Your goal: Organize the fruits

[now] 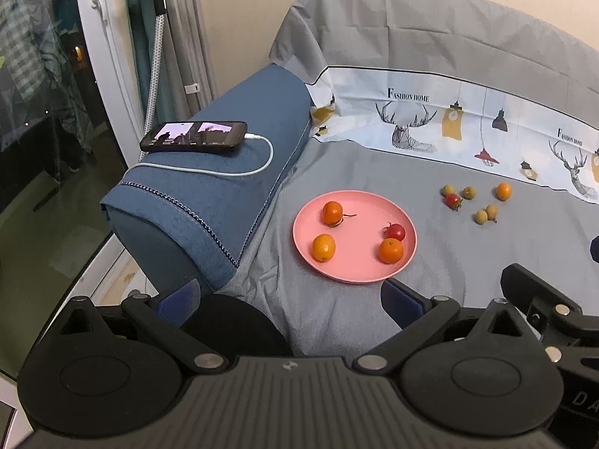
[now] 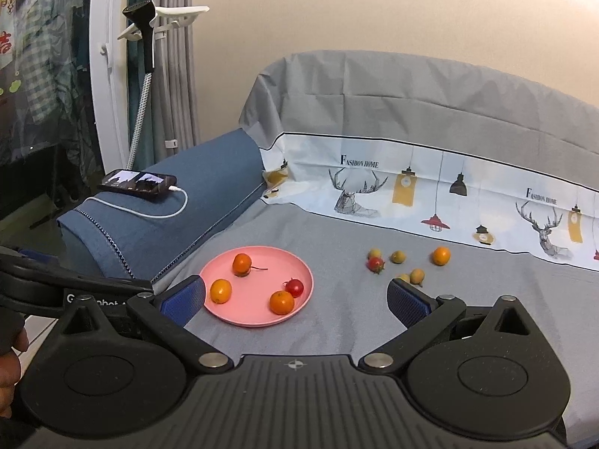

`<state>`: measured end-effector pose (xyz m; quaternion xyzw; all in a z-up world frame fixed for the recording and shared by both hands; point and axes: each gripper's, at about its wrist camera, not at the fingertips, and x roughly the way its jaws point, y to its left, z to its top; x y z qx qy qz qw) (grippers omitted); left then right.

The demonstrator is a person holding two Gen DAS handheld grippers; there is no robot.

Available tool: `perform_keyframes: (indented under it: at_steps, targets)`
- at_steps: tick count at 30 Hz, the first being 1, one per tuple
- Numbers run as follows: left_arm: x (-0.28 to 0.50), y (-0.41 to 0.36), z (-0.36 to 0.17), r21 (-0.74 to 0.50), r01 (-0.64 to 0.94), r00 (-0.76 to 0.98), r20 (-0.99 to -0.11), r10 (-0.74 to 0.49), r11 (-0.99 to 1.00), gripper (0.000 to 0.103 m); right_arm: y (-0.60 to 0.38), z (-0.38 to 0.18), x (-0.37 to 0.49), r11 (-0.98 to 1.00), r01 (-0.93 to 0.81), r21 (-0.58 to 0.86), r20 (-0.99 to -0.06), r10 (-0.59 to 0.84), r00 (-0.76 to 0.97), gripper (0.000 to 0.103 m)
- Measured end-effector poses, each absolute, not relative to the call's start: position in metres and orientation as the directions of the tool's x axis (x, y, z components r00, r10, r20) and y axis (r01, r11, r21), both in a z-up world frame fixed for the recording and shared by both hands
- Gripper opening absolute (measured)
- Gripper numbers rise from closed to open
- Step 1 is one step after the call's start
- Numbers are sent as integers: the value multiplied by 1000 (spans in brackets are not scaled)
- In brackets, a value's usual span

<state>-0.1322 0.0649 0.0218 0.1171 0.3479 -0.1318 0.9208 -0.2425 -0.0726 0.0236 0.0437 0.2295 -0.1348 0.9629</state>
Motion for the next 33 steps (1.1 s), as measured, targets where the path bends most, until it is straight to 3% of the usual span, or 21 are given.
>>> perform_keyframes:
  at_steps: [19, 28, 33]
  targets:
    - [-102, 37, -4, 179, 358, 651, -752, -107, 917, 103, -109, -10, -221, 942, 307, 137, -540, -189, 820, 102]
    - [-56, -31, -10, 201, 401, 640, -760, -116, 894, 103, -189, -45, -210, 832, 514, 207, -590, -313, 744, 102]
    - [-11, -95, -28, 72, 447, 530, -824, -199, 892, 103, -249, -73, -193, 759, 626, 181, -603, -417, 680, 102]
